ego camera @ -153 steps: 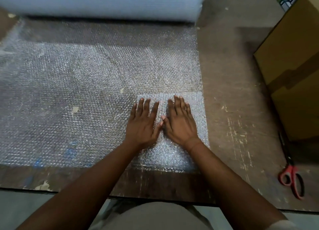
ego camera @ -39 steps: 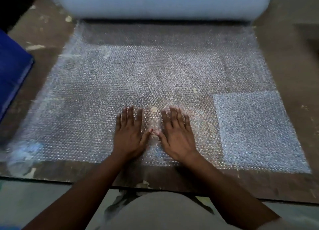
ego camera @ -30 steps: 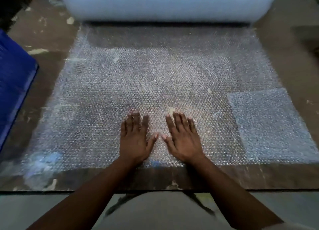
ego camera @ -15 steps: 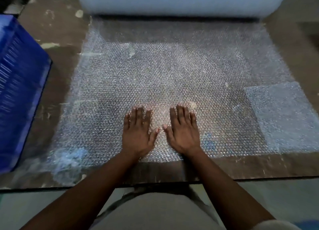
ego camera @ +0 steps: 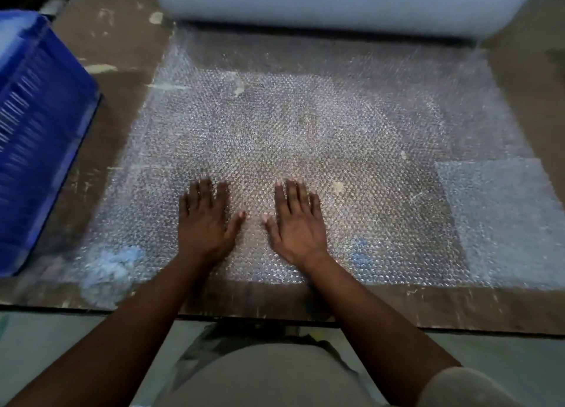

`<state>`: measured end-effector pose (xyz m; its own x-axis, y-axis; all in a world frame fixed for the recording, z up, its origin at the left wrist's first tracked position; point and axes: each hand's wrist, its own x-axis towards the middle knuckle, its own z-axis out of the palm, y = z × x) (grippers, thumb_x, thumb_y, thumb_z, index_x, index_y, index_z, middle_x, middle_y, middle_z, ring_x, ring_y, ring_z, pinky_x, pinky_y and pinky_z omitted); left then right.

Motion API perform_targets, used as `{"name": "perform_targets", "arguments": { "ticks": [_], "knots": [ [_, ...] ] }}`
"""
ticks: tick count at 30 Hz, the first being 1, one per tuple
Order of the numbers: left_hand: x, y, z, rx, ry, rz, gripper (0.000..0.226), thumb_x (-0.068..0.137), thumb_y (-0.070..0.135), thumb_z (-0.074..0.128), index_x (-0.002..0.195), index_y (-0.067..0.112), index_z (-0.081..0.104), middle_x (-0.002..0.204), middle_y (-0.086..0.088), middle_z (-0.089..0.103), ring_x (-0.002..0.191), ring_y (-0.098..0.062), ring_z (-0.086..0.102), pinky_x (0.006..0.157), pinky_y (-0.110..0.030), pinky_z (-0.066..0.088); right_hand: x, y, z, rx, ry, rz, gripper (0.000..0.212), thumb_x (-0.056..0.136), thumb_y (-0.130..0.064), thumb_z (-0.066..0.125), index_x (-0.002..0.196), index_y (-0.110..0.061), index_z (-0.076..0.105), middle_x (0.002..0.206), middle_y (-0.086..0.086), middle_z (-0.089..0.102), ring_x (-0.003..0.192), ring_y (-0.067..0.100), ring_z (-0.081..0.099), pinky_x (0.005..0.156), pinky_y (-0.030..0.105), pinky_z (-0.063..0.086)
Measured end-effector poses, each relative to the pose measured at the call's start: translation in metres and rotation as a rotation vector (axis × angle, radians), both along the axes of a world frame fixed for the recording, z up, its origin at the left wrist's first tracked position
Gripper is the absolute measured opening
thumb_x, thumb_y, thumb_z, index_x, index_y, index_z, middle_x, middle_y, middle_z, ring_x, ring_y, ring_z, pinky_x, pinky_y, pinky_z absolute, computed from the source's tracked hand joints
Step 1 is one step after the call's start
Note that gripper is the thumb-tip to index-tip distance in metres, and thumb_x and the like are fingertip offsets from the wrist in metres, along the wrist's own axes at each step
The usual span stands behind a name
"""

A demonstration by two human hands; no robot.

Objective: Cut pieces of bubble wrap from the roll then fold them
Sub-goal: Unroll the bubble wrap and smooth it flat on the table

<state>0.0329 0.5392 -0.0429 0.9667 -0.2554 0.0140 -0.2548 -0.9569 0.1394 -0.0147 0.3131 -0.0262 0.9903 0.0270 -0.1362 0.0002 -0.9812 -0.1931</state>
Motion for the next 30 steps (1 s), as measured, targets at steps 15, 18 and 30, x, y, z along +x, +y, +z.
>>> {"name": "perform_targets", "arguments": {
  "ticks": [15,18,30],
  "knots": [
    [0.010,0.071,0.007,-0.038,0.042,0.075,0.090,0.101,0.075,0.017,0.173,0.021,0.013,0.178,-0.020,0.007,0.165,-0.039,0.000,0.133,-0.058,0.002,0.024,0.067,0.002,0.010,-0.023,0.105,0.080,0.108,-0.064,0.014,0.171,-0.018,-0.001,0.178,0.013,-0.005,0.164,0.031,-0.013,0.131,0.054,-0.005],
    [0.010,0.073,0.007,-0.058,0.084,0.049,0.093,0.099,0.078,0.012,0.173,0.021,0.006,0.179,-0.017,0.002,0.166,-0.036,-0.004,0.133,-0.055,-0.001,0.018,0.065,-0.003,-0.033,-0.017,0.082,0.079,0.108,-0.065,0.014,0.171,-0.020,0.000,0.178,0.011,-0.002,0.164,0.030,-0.011,0.131,0.055,-0.003],
    [0.037,0.165,0.009,-0.028,0.104,0.065,0.090,0.099,0.078,0.011,0.173,0.027,-0.001,0.179,-0.013,-0.001,0.166,-0.033,-0.007,0.132,-0.054,-0.003,0.061,0.185,0.012,-0.024,0.000,0.219,0.077,0.108,-0.060,0.014,0.171,-0.017,-0.001,0.178,0.014,-0.003,0.164,0.031,-0.008,0.131,0.056,-0.001]
  ]
}}
